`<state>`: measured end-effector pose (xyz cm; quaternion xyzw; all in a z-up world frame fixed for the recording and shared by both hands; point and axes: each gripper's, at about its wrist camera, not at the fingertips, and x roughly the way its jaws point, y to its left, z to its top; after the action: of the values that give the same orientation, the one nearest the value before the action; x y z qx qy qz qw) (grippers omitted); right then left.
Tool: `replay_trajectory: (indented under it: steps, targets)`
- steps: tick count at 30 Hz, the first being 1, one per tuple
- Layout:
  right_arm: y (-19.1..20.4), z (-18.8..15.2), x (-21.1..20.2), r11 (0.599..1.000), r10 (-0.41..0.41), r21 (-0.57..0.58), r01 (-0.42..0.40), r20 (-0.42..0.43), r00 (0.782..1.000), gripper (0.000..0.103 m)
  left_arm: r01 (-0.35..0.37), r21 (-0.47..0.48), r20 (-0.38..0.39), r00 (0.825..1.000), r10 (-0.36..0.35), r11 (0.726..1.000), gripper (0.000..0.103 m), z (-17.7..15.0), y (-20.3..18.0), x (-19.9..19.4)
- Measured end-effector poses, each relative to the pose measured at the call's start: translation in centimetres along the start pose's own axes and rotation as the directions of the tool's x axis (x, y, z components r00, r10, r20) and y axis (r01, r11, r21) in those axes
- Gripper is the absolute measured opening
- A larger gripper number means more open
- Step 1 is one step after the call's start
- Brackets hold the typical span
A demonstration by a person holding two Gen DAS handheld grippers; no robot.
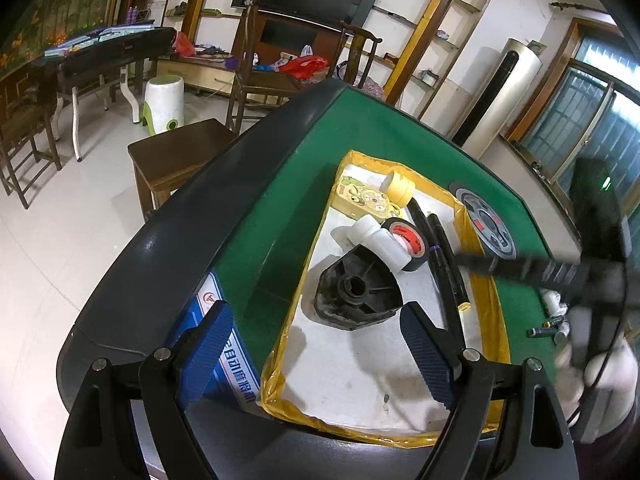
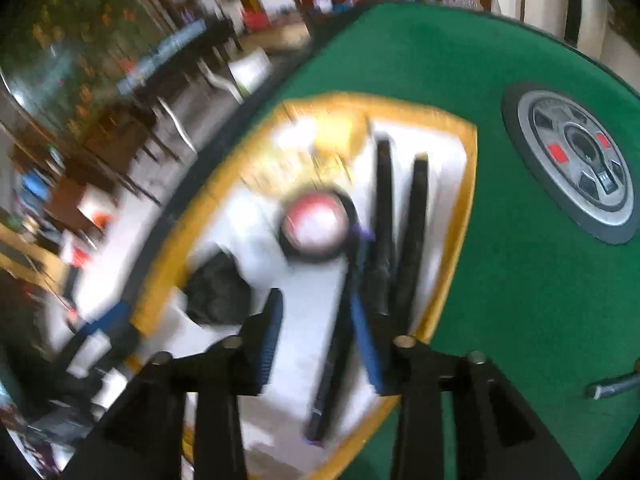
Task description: Organize rigid objects
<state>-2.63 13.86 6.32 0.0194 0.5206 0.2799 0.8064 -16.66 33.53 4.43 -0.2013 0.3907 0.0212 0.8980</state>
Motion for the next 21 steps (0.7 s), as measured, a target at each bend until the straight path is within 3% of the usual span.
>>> replay_trajectory:
  steps: [2, 4, 9, 15, 21]
  targets:
    - [-0.1, 1.0, -1.0, 0.999, 0.049, 0.003, -0.049, 0.054, 0.997, 0.042, 0.005, -0.002, 0.004, 1.000, -0.005, 1.000, 0.088, 0.0, 0.1, -0.2]
    - [-0.4, 1.9, -0.9, 0.992, 0.119, 0.025, -0.120, 0.055, 0.991, 0.049, 0.006, -0.006, 0.010, 1.000, -0.006, 1.000, 0.089, 0.2, 0.4, -0.3]
    - [-0.3, 3.6, 2.9, 0.974, 0.205, 0.110, -0.198, -0.054, 0.977, 0.050, 0.010, -0.040, 0.023, 1.000, -0.009, 0.999, 0.089, 0.0, 1.6, -0.8]
    - [0.4, 5.0, 8.0, 0.972, 0.184, 0.176, -0.152, -0.182, 0.966, 0.053, 0.007, -0.064, 0.025, 1.000, -0.006, 0.998, 0.089, 0.2, 2.8, -1.0]
    - [0.9, 7.0, 9.2, 0.983, 0.111, 0.158, -0.094, -0.106, 0.988, 0.064, 0.014, -0.064, 0.025, 1.000, -0.013, 0.998, 0.089, 0.1, 2.8, -1.0]
